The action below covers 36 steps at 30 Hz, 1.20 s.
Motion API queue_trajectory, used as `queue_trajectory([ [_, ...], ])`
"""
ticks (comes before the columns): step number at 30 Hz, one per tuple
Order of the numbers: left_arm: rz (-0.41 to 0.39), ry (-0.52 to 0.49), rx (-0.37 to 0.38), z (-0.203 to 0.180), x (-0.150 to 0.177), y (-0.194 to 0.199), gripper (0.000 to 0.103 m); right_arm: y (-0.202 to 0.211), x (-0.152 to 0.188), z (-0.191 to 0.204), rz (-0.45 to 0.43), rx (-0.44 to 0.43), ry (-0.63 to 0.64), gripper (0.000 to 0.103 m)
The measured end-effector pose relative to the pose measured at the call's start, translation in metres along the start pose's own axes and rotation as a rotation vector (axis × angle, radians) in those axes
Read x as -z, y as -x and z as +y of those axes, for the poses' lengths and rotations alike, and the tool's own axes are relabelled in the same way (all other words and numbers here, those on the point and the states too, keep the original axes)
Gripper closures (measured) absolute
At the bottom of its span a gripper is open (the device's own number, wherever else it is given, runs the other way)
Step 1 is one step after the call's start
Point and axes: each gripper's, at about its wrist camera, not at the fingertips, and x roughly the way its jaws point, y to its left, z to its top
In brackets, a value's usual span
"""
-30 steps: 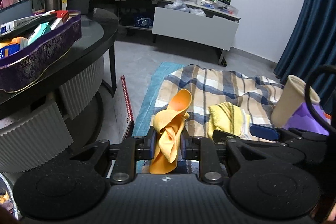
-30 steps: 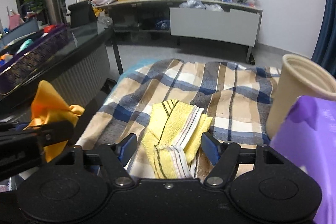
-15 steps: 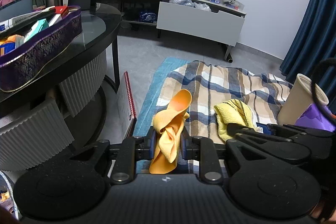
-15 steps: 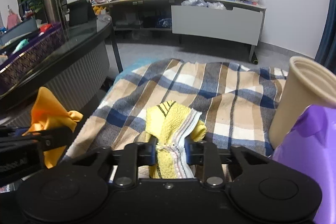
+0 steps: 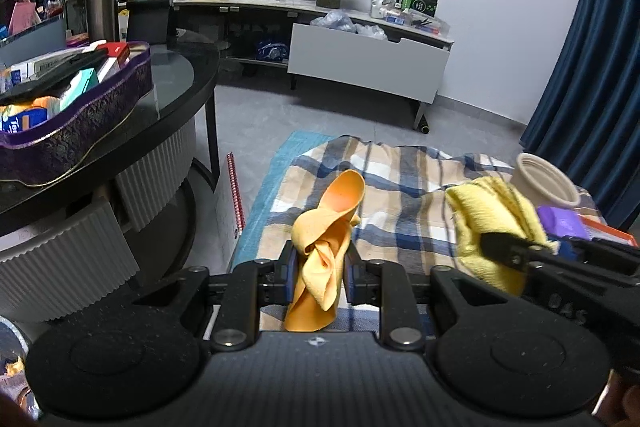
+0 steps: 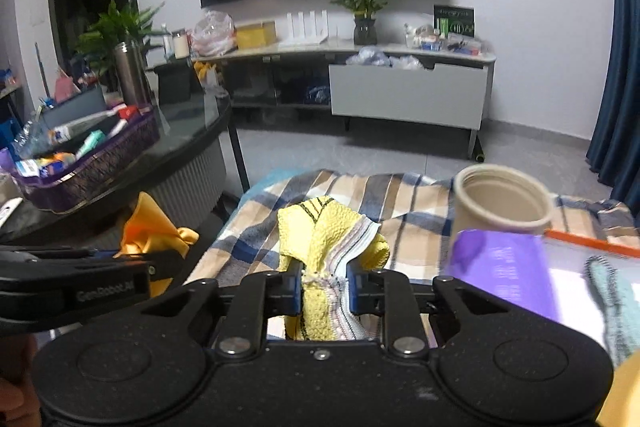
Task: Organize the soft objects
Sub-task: 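Lift the orange glove in the left tool while the right lifts the yellow towel toward the box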
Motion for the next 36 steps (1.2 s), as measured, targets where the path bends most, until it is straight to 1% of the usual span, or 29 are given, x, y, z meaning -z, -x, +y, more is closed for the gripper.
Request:
queue_trajectory([
  [6,-0.010,-0.013,0.014,-0.014,0.001,0.020,0.079,0.043,-0.001,-0.004,-0.045,0.009,0.026,0.078],
  [11,-0.023,-0.026,0.026,-0.024,0.001,0.032,0.079,0.068,0.001,-0.008,-0.064,0.013,0.030,0.078],
  [23,-0.031,-0.053,0.049,-0.044,0.012,0.052,0.079,0.109,0.010,-0.016,-0.101,0.034,0.037,0.078],
  [36,-0.042,-0.085,0.102,-0.066,0.021,0.073,0.079,0.144,0.019,-0.027,-0.122,0.063,0.010,0.078],
])
